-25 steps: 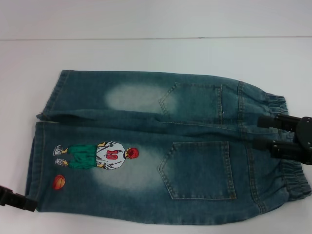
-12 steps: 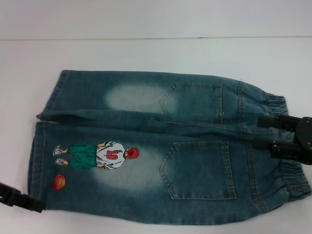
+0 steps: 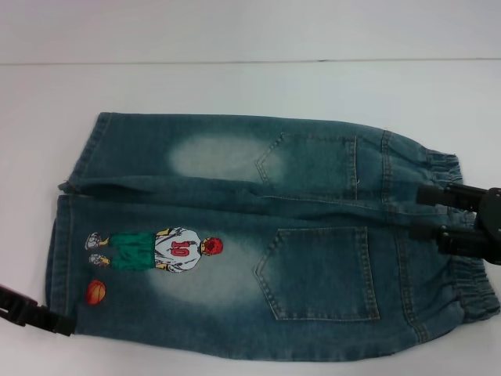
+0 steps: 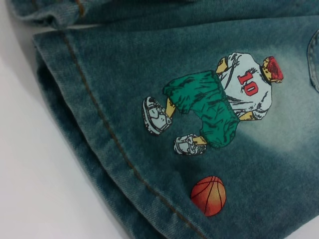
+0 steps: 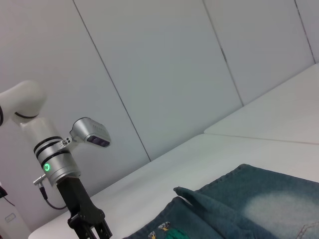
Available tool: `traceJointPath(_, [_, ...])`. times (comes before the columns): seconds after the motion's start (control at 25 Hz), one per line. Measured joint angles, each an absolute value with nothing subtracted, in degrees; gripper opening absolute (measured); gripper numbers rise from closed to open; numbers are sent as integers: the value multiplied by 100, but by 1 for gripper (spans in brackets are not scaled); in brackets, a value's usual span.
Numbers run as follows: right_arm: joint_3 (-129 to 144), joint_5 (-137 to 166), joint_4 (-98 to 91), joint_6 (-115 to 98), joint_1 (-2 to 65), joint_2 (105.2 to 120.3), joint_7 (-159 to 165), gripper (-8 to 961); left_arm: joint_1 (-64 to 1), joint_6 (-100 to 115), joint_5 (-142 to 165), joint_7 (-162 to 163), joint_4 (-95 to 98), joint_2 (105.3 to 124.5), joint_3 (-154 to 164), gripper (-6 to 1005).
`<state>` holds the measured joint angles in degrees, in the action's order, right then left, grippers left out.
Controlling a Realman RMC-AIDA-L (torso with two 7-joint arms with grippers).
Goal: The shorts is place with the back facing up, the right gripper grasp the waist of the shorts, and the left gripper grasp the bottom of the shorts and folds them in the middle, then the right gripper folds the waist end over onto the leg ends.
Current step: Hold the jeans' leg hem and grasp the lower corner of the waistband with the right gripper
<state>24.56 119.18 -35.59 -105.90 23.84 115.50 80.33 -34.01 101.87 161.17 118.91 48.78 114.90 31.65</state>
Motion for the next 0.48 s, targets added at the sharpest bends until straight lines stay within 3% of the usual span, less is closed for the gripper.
traceJointPath(0.44, [2401,11918,-3559,-10615,2387,11540,8033,800,-3531,10075,16144,11989,4630,11454,3222,499])
traceJointPath(0.48, [2395,11918,-3559,-10620,2388,11540,8033,800,-3550,10095,16148,11987,4575,11443,3237,456])
